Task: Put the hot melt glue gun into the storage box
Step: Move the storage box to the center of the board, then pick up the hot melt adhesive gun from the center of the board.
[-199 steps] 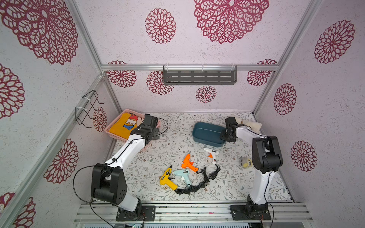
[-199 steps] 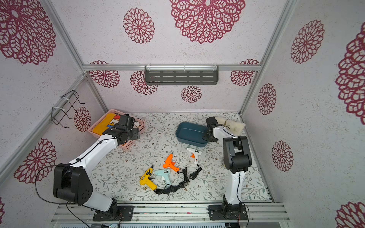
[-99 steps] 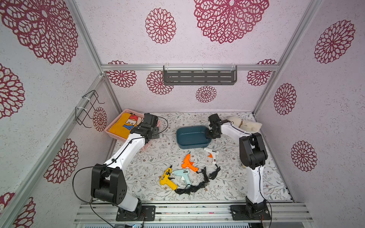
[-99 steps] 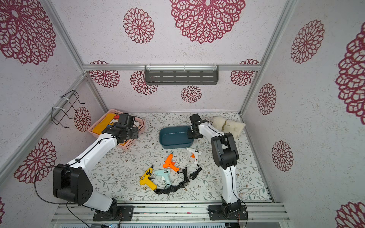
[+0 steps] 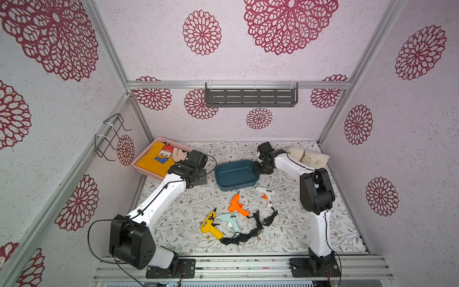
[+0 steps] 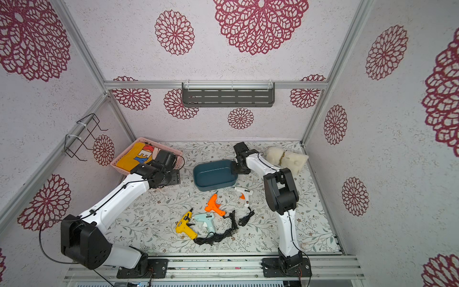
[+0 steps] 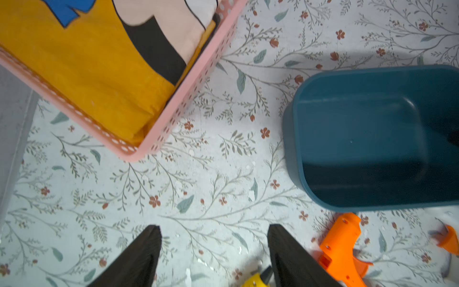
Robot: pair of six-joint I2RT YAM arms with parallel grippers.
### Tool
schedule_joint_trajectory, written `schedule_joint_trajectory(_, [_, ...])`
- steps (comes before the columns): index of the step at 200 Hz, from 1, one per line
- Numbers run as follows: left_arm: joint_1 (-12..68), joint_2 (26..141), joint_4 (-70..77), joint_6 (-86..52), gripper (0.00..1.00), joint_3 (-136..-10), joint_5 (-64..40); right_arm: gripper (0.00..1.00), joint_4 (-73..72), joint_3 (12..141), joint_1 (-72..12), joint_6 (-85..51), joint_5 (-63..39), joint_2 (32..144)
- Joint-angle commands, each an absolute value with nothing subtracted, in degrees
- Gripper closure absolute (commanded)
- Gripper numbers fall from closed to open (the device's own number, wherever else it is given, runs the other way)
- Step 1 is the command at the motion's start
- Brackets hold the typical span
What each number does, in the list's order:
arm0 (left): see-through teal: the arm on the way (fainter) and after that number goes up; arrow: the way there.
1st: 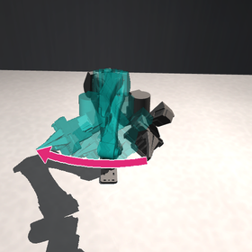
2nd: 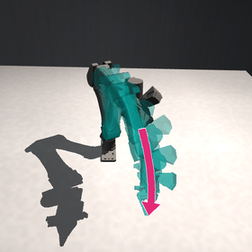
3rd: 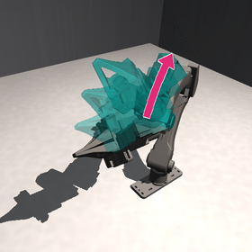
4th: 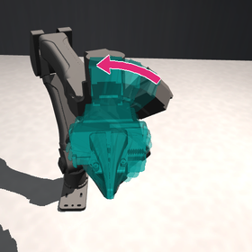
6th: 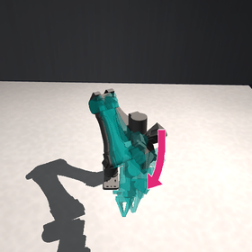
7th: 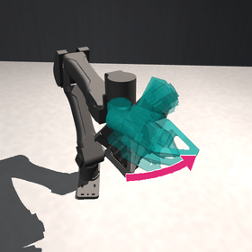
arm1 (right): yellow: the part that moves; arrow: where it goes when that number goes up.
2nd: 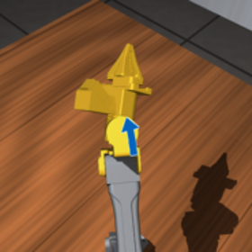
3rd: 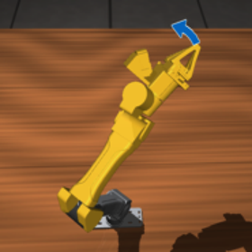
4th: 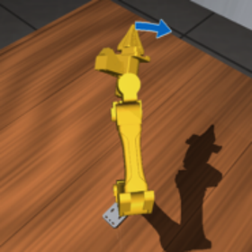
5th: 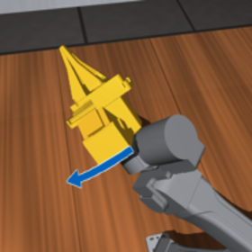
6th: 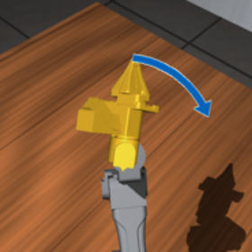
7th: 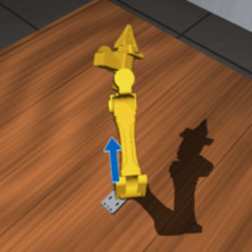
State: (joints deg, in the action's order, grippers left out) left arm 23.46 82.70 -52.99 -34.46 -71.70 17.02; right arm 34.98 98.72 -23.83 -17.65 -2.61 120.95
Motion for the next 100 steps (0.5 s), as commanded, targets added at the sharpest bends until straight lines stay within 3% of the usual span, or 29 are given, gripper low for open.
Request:
schedule_joint_trajectory(1, [27.7,79.2,-64.2,-46.5,0.25,-69.8,15.1,0.41,36.6,100.4,-22.5,-18.7,1.9,111.9])
schedule_joint_trajectory(51, [41.7,74.2,-74.9,-73.0,0.24,-63.6,9.4,0.4,37.0,91.8,-20.1,-19.8,3.3,104.7])
schedule_joint_trajectory(100, [49.3,81.3,-73.4,-85.9,0.18,-62.7,7.1,0.4,36.8,85.3,-19.9,-20.0,2.1,101.8])
